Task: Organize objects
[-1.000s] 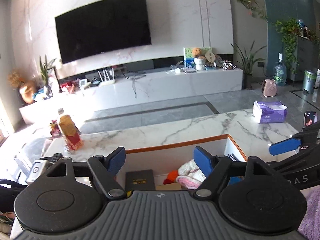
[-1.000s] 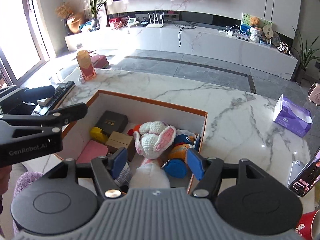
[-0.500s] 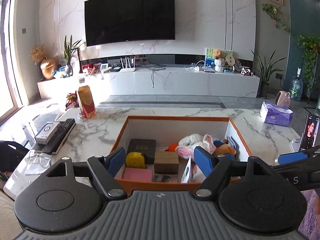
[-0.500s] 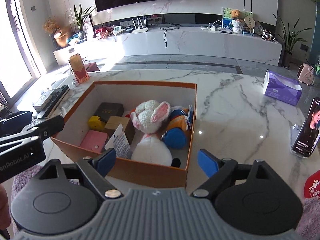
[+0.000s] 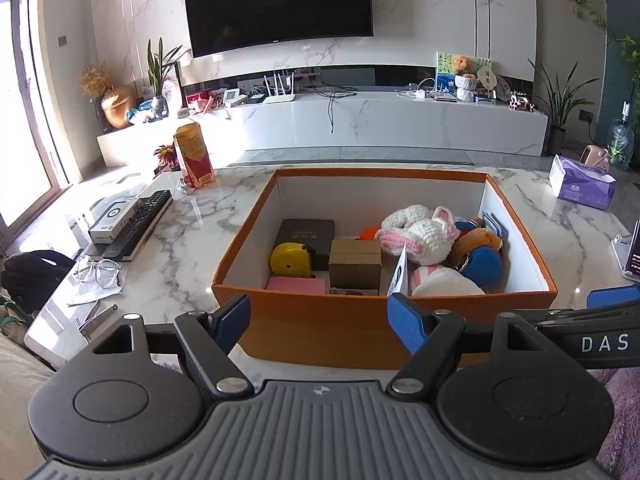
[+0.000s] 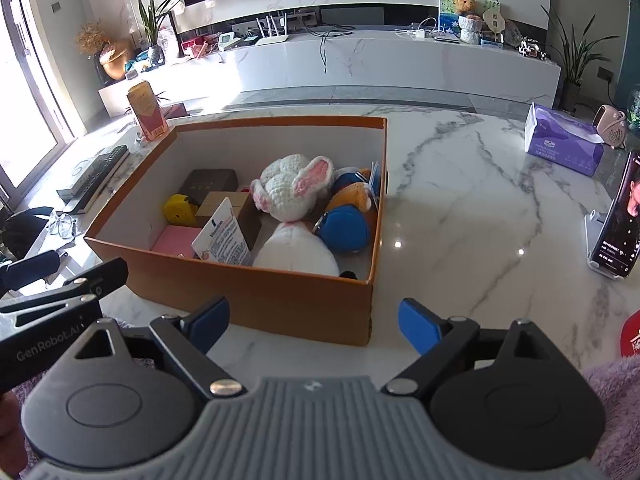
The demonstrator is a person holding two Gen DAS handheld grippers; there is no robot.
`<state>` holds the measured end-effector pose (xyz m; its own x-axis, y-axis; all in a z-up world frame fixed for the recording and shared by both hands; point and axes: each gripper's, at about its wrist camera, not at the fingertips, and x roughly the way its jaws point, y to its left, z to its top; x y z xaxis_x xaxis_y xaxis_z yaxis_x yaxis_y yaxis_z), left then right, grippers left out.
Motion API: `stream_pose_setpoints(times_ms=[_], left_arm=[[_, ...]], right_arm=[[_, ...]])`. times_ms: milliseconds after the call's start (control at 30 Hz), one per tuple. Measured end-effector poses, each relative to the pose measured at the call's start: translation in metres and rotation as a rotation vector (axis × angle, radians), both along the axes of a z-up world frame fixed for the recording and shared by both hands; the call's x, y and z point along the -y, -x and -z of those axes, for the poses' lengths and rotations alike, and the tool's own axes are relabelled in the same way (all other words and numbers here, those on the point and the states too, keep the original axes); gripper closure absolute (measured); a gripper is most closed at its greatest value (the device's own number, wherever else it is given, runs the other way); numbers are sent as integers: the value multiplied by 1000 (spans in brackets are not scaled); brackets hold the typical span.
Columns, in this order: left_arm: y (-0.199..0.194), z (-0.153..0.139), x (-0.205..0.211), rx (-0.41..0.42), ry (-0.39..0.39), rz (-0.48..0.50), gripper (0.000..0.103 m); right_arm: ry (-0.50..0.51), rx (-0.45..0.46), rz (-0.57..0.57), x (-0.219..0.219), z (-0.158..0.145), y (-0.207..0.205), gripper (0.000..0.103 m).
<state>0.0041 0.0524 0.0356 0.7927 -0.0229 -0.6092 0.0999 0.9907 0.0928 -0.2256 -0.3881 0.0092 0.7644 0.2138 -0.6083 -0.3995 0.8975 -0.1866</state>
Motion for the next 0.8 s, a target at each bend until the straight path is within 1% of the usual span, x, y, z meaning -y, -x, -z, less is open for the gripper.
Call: stream_pose_setpoints(times_ms=[167, 800], left_arm=[[0, -2, 0, 6, -13, 1, 14], [-3, -3, 0, 0, 6, 4, 14]], right_arm=[[-11, -1, 6, 0, -2, -2, 11], [11, -3, 2, -7, 0, -1, 11]])
